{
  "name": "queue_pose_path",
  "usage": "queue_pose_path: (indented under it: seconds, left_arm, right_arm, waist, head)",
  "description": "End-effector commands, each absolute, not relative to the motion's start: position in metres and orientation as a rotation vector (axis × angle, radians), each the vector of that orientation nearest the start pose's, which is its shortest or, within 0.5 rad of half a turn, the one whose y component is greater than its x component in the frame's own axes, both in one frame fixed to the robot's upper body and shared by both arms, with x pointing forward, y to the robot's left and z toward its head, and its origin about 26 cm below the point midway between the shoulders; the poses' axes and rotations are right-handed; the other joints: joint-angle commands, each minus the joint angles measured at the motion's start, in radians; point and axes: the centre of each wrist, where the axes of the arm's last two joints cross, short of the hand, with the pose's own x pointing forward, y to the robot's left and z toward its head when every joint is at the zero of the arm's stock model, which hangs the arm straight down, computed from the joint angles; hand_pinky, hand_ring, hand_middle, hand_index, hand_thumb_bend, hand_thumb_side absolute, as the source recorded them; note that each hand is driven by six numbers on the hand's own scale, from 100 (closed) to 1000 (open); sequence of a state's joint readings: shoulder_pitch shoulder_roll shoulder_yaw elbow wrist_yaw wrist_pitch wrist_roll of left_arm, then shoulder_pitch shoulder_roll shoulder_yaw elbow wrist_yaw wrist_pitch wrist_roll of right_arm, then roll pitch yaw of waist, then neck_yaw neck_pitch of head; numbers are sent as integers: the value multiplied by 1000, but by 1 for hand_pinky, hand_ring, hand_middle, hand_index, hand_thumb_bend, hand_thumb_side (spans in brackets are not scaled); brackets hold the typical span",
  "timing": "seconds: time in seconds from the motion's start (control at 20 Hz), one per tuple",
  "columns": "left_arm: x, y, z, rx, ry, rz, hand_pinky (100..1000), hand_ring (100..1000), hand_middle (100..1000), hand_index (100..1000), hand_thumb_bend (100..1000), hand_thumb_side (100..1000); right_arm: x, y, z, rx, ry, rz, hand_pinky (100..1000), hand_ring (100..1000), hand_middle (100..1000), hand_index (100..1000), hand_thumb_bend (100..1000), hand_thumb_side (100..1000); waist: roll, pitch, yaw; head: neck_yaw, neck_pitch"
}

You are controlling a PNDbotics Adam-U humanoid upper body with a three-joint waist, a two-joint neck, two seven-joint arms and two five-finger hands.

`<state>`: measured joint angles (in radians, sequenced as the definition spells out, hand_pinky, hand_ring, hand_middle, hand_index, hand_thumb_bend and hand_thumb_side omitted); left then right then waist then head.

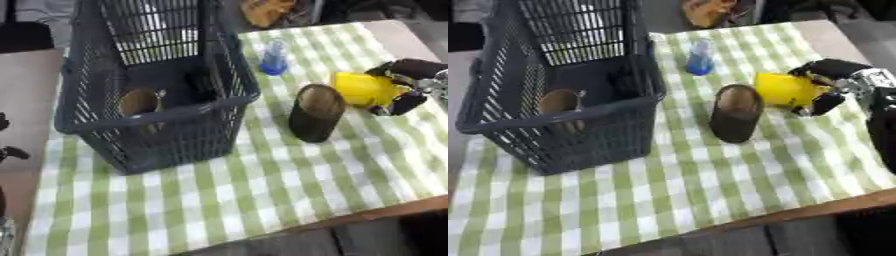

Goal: Pick up objects on the table and place them in the box.

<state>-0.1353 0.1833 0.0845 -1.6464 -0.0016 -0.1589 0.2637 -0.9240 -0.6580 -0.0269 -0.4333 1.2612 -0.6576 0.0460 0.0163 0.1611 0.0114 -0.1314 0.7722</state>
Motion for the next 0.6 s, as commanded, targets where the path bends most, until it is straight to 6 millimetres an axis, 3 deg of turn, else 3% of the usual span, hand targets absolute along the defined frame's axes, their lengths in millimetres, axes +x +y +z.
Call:
queue_pose_path:
  seconds: [0.05,0.4,0.6]
  left_arm:
    - [310,297,64,361,-1972,115,367,805,727,757,408,904]
    - [309,297,63,360,-1969,111,368,805,727,756,407,904]
    - [309,297,63,358,-1967,109,368,805,727,756,407,903]
  right_arm:
    - [449,-461,174,-1093,-1332,1579,129,349,368,587,251,184]
    - [461,-434,224,-1169,-1506,1570,130,350,345,582,285,163]
    - [471,-409,248,-1186,-1599,1587,131,351,333,583,283,137]
  waist:
    - [-7,-21,-2]
    - [-7,-26,-2]
    - [-6,-31,1]
  head:
    - [3,-2]
    - [3,-2]
    - [2,-2]
